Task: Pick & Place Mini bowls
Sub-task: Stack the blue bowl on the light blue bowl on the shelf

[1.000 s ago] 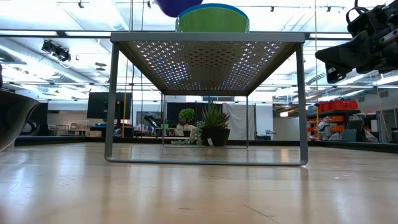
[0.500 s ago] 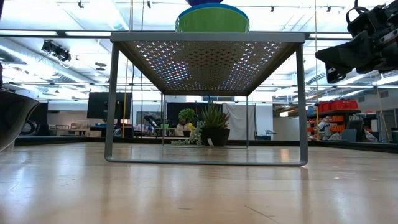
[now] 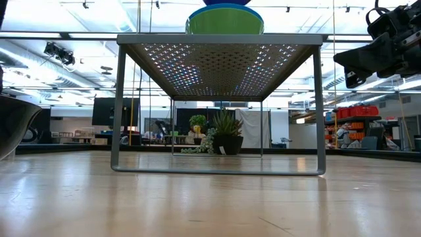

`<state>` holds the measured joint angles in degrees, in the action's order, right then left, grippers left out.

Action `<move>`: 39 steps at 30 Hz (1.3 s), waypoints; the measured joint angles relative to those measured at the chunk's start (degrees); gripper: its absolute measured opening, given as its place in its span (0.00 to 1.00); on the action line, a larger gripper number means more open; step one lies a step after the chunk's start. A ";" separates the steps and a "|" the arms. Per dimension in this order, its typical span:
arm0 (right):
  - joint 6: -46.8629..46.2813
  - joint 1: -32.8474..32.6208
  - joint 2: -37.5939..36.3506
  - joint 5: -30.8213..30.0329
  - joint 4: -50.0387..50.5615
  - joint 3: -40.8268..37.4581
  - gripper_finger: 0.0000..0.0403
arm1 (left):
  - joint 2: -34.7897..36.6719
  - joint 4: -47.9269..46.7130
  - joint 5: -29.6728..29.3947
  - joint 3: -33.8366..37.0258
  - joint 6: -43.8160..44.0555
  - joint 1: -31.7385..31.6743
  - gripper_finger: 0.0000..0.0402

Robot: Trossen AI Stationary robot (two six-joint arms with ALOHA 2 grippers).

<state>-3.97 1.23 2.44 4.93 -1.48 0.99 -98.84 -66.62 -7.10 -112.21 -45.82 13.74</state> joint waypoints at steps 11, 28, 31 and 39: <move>0.00 0.01 -0.02 0.02 -0.02 0.00 0.03 | -1.78 -2.44 0.60 0.03 -6.88 -0.41 0.00; 0.01 0.01 0.00 -0.01 -0.01 0.00 0.03 | -5.21 -6.41 0.30 0.14 -11.02 -1.28 0.01; 0.00 0.00 0.00 0.00 0.00 0.00 0.03 | -5.60 -6.91 -0.15 0.11 -11.46 -1.48 0.01; 0.01 0.01 0.00 0.02 0.00 0.00 0.03 | -6.44 -6.85 -0.16 0.10 -11.84 -1.73 0.02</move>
<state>-3.96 1.25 2.44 4.95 -1.48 0.99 -105.27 -73.47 -7.27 -112.11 -57.66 12.01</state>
